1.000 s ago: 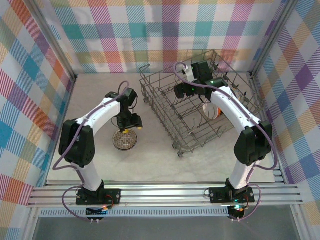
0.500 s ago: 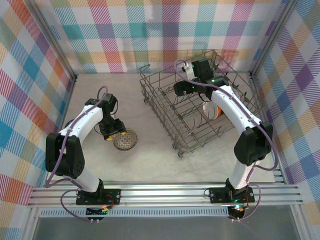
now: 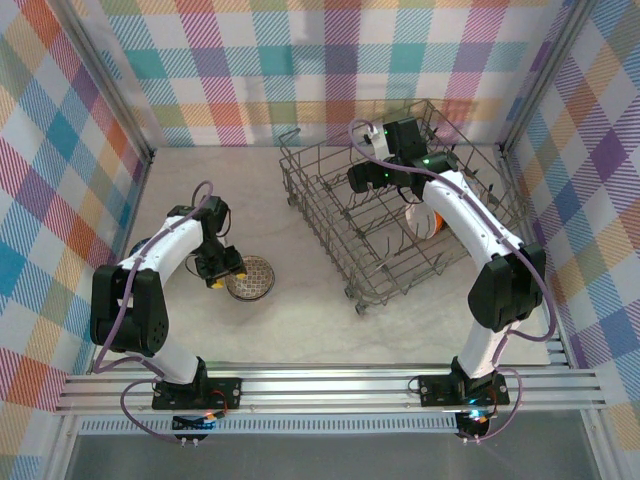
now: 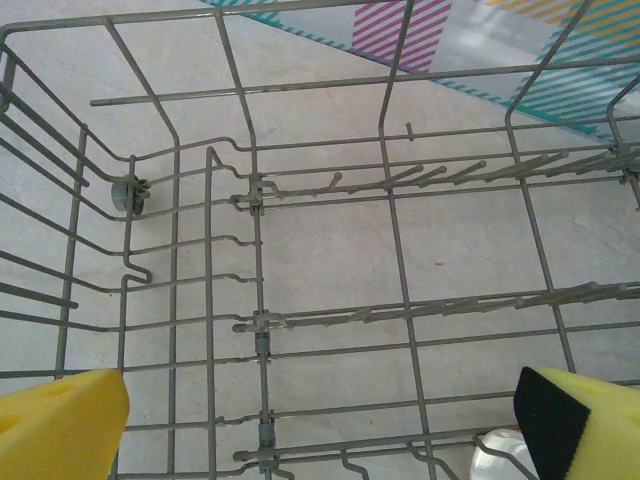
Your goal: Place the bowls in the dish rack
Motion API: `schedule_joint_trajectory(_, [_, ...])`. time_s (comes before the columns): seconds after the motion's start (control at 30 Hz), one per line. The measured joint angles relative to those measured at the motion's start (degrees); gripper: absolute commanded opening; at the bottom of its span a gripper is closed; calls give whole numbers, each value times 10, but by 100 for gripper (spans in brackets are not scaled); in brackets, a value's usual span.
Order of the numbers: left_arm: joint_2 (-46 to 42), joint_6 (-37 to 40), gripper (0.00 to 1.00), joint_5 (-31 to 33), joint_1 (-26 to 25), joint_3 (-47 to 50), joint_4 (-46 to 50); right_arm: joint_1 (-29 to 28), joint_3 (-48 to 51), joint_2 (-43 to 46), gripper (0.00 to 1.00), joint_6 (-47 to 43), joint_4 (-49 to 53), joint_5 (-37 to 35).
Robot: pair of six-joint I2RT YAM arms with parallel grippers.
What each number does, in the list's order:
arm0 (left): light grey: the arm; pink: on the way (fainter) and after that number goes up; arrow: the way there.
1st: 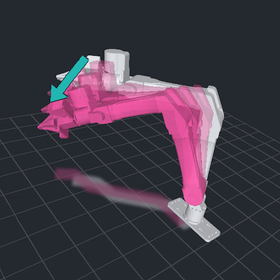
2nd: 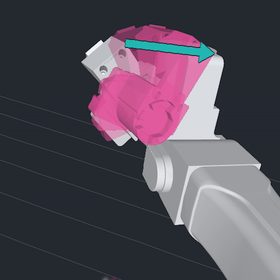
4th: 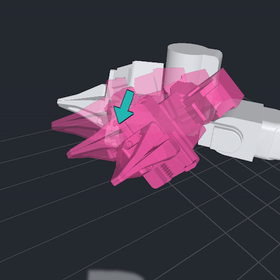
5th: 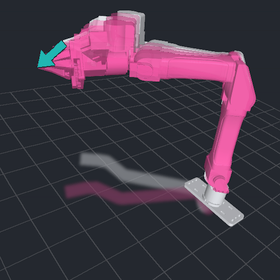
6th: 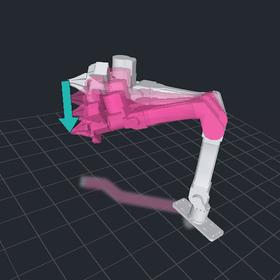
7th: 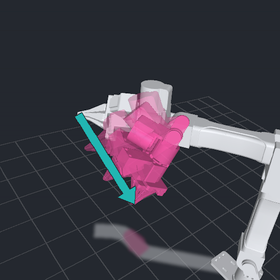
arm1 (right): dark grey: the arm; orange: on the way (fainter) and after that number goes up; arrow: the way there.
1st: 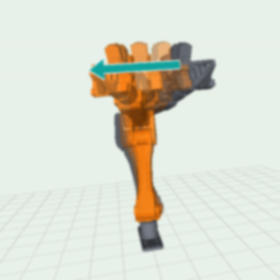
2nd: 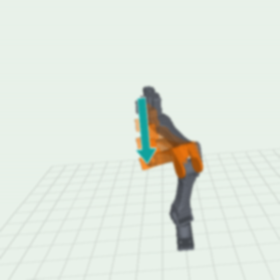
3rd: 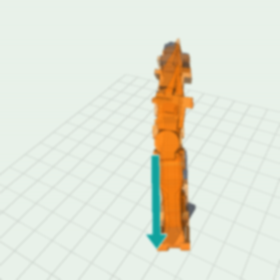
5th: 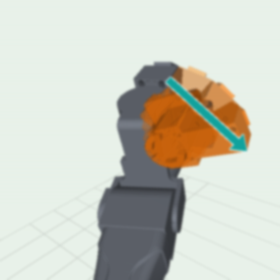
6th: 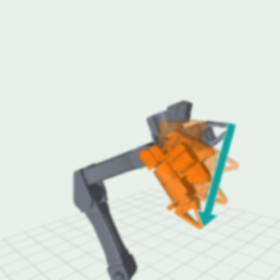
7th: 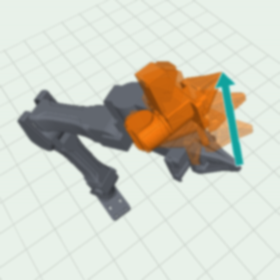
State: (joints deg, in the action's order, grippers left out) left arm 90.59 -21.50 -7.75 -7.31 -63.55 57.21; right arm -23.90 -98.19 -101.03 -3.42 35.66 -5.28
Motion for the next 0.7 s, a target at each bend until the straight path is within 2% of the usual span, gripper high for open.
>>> schedule_joint_trajectory(0.4, [8, 6, 34, -12, 3, 0, -5, 0, -2, -1, 99, 4, 0, 4])
schedule_joint_trajectory(0.7, [10, 17, 20, -6, 8, 0, 2, 0, -2, -5, 99, 13, 0, 4])
